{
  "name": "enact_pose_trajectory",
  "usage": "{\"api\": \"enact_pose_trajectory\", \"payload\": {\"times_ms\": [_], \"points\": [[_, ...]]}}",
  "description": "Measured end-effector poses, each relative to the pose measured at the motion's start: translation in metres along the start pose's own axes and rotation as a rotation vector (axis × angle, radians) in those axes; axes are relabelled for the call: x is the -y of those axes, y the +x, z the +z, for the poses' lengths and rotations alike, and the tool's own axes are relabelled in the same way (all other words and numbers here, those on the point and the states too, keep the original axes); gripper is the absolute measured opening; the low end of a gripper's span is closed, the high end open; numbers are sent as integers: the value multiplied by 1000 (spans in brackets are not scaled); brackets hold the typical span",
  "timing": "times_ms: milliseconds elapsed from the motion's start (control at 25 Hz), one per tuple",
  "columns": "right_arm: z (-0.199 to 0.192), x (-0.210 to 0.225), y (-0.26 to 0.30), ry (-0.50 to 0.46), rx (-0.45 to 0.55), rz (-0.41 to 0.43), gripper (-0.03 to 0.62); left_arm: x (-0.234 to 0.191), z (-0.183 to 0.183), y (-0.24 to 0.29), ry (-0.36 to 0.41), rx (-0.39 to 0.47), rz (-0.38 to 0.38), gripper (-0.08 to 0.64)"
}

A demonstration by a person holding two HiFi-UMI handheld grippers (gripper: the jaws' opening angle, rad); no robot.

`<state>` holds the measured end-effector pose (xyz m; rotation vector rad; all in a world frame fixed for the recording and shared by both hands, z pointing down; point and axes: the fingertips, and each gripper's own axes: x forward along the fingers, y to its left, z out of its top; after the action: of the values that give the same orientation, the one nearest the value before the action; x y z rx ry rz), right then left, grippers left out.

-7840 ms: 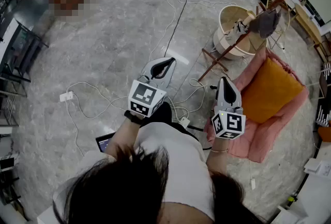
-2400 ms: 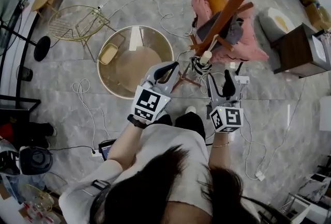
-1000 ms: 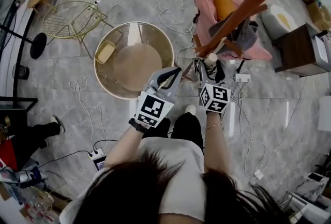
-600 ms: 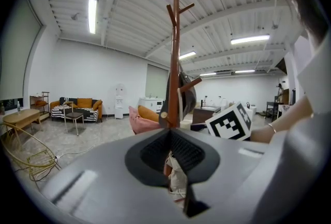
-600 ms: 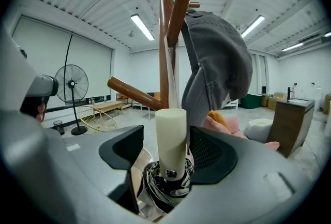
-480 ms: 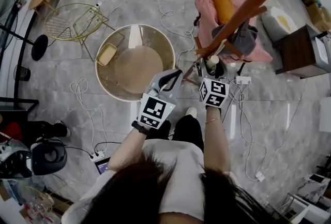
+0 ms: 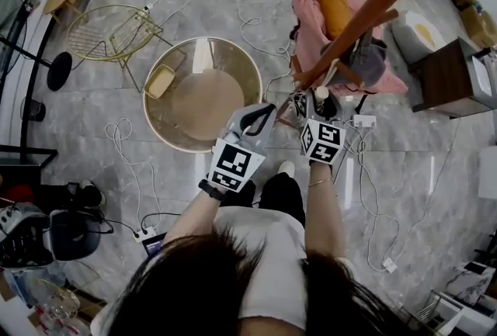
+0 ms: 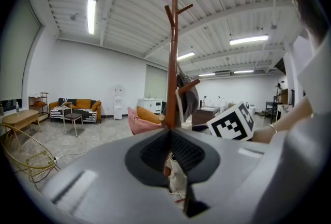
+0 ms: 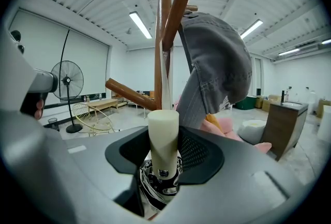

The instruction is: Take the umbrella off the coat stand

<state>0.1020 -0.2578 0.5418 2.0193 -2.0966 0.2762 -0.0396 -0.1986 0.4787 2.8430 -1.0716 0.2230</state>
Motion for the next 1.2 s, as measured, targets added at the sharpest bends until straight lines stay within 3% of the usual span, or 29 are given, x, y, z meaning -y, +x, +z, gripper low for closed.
{"api": "enact_pose_trajectory", "payload": {"times_ms": [640, 1200], "points": [[10, 2, -51, 41, 66, -14, 155, 9, 10, -7, 15, 26, -20, 58], [51, 13, -118, 41, 190, -32, 155, 34, 34, -4, 37, 73, -53, 58]]}}
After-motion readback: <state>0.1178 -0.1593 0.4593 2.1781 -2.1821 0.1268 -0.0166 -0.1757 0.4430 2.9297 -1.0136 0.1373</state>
